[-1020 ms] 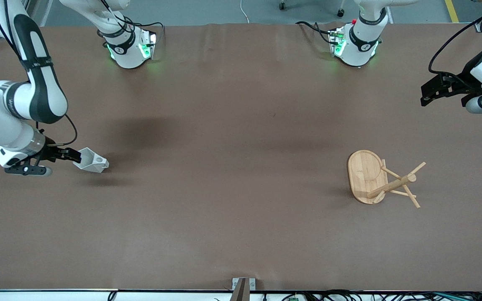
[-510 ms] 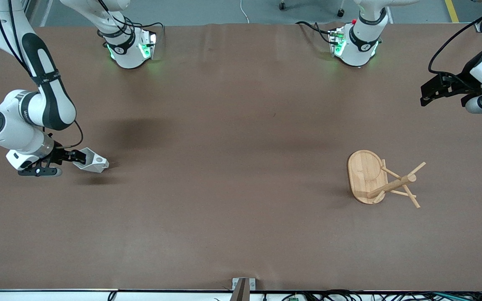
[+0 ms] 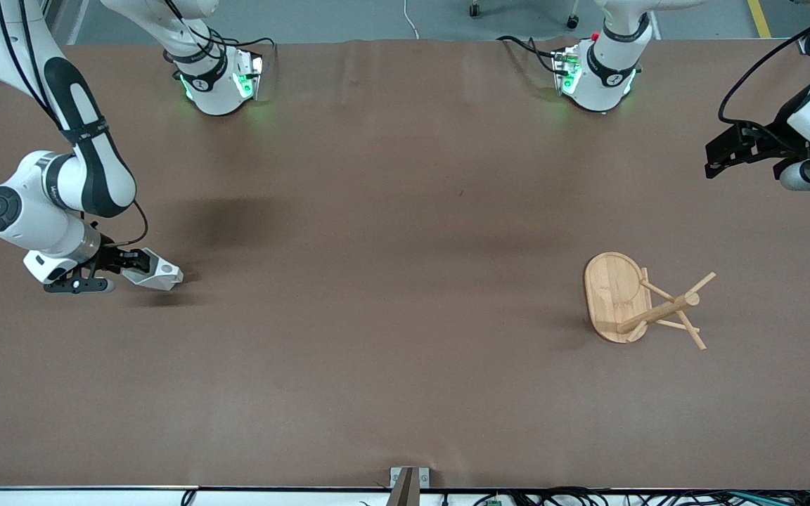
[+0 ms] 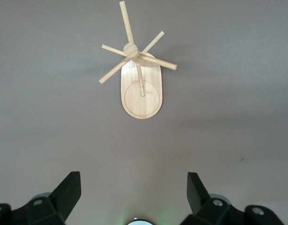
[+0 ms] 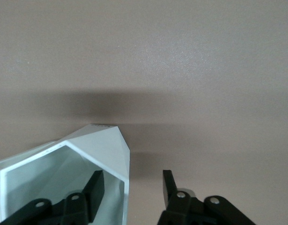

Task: Hang cup on rack
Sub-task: 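Reach the right gripper to the white cup and grasp it, then lift the cup with the right gripper while the left gripper approaches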

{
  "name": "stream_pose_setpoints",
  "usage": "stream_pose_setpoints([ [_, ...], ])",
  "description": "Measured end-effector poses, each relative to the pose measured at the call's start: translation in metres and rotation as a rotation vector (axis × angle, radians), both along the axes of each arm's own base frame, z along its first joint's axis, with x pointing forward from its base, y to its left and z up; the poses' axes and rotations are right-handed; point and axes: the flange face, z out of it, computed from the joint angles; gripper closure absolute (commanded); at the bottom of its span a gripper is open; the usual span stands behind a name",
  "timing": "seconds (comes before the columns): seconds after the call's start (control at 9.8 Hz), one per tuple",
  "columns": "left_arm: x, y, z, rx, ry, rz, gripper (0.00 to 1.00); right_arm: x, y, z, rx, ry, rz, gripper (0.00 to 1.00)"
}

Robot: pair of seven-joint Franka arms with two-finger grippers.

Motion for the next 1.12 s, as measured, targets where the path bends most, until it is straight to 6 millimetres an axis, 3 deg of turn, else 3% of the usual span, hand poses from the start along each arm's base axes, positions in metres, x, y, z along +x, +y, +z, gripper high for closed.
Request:
stream_pose_setpoints([
  [0.41,0.002,0.000,-0.004,0.000,0.007,-0.002,0.00,0.000,0.005,-0.011,0.033,-0.004,-0.031,0.94],
  [0.82,-0.001,-0.034,-0.007,-0.002,0.014,-0.071,0.00,0.004,0.007,-0.007,0.039,0.005,-0.021,0.99],
  [0.92,-0.002,-0.039,-0.007,-0.002,0.014,-0.079,0.00,0.008,0.012,0.002,0.051,0.045,-0.025,0.98],
  [1.02,-0.002,-0.039,-0.007,-0.002,0.014,-0.080,0.00,0.016,0.019,0.026,0.065,0.093,-0.035,0.98],
  [1.12,-0.002,-0.040,-0.007,-0.002,0.014,-0.081,0.00,0.025,0.027,0.062,0.089,0.130,-0.049,0.98],
])
